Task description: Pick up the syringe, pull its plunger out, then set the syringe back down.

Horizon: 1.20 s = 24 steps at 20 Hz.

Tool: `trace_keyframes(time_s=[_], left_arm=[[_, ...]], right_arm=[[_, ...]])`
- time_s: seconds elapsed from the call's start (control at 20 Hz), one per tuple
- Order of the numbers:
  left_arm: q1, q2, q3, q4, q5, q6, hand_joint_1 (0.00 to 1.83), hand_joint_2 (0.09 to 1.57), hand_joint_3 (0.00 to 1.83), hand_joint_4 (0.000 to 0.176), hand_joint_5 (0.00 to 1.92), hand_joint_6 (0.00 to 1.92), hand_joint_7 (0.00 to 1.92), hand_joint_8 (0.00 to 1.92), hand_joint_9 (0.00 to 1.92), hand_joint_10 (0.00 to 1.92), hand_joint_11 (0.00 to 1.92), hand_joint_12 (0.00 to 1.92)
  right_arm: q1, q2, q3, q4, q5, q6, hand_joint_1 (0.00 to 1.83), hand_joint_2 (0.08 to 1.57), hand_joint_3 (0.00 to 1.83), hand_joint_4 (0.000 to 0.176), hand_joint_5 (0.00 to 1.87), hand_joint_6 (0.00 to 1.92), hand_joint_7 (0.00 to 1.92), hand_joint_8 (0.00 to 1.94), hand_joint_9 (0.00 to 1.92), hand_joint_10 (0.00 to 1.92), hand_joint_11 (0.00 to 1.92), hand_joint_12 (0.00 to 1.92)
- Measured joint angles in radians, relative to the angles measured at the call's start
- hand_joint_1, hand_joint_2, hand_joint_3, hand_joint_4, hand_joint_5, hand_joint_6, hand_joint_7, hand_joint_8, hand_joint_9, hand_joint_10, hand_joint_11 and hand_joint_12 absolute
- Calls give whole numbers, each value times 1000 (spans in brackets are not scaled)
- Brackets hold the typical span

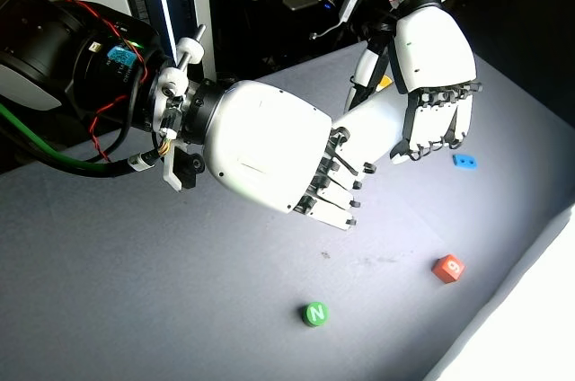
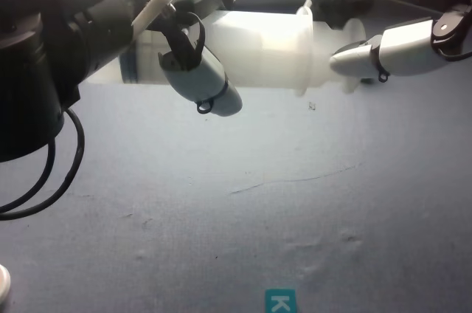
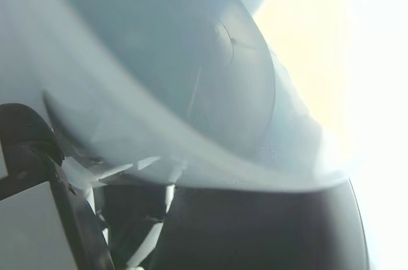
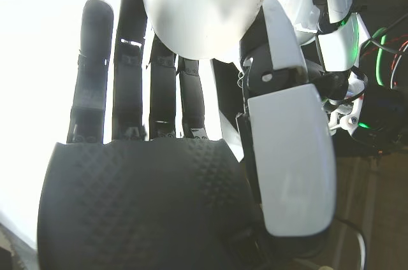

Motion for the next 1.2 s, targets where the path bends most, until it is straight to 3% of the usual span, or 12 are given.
trace_keyframes(time_s=[0.05,0.3,0.5,0.7,0.8,0.95,1.1,1.2], left_arm=[[0,0,2,0,-5,0,1217,1166,0,0,876,995,910,1282,768,961,451,1354],[0,0,2,-6,-8,0,1222,1150,0,0,916,943,930,1244,792,918,474,1325],[0,0,2,-7,-8,0,1223,1151,0,0,905,958,939,1227,804,906,485,1311],[-3,0,2,-7,-9,0,1216,1161,1,0,875,1008,924,1246,789,909,465,1332],[-3,0,2,-7,-11,0,1217,1161,1,0,868,1016,930,1241,791,909,464,1333],[-3,0,6,-8,-12,-1,1214,1162,2,0,869,1021,926,1239,797,893,460,1332],[-7,0,6,-8,-23,-1,1211,1165,1,0,872,1018,914,1252,787,884,448,1328],[-8,0,6,-11,-24,-2,1217,1167,0,0,871,1004,908,1286,782,953,455,1361]], right_arm=[[0,2,0,0,0,0,965,1166,8,0,457,228,518,293,371,638,12,1345],[0,6,0,0,-3,4,981,1082,0,0,427,136,475,231,284,649,0,1266],[-33,13,0,0,46,6,966,995,0,0,400,33,472,85,332,429,0,1183],[-37,11,0,6,96,19,842,973,1,0,187,0,269,0,265,100,0,906],[-45,3,0,27,116,19,812,945,0,0,57,0,121,2,156,31,0,699],[-70,-13,13,63,148,19,792,921,0,0,34,5,76,4,113,6,0,524],[-98,-25,24,126,195,11,815,914,0,0,2,0,50,0,104,1,0,518],[-102,-38,36,154,214,10,801,867,0,0,63,25,113,19,172,23,0,717]])
